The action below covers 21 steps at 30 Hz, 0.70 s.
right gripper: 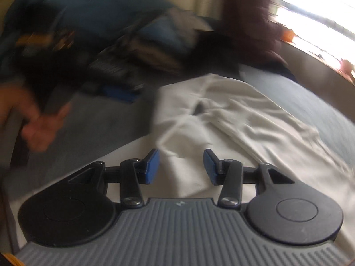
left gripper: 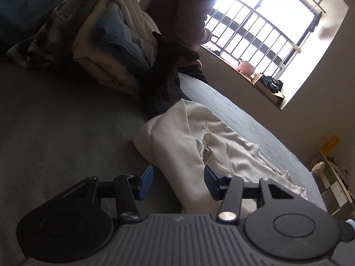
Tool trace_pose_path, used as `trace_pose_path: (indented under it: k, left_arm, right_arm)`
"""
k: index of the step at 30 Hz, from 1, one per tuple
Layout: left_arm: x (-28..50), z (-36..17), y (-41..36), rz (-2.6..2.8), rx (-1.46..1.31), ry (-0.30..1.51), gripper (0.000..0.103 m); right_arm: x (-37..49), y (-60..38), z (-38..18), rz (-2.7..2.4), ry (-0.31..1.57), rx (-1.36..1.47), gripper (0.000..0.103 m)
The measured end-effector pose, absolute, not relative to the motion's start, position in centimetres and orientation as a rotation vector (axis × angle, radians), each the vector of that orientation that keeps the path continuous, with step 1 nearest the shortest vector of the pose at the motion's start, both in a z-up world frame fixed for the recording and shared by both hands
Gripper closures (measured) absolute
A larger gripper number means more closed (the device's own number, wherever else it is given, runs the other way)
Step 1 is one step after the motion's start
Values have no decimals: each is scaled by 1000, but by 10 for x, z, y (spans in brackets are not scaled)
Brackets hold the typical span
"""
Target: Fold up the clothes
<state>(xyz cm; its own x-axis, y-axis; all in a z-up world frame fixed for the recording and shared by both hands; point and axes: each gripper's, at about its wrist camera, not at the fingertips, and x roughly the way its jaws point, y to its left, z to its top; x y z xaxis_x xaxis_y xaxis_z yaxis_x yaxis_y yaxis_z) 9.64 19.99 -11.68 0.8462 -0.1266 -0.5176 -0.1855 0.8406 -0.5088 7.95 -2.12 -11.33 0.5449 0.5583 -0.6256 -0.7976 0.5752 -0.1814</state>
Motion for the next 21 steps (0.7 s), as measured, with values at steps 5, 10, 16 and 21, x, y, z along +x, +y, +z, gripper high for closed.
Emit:
trace_pose_path:
  k: [5,10,16,21]
  left_arm:
    - [98,-119,199,11,-582,558,52]
    - [96,-114,206,17,-595,518,52]
    - [104,-103,213,4,-601,459,51]
    - [133,-112,191,-34,-519,549,51]
  right_arm:
    - [85,-3,-138,801,572,-632,94]
    - [109,-25,-110,848,661,-317,100]
    - [190,-111,-79,785,806,542,100]
    - [247,-174,-138,528,939,990,100]
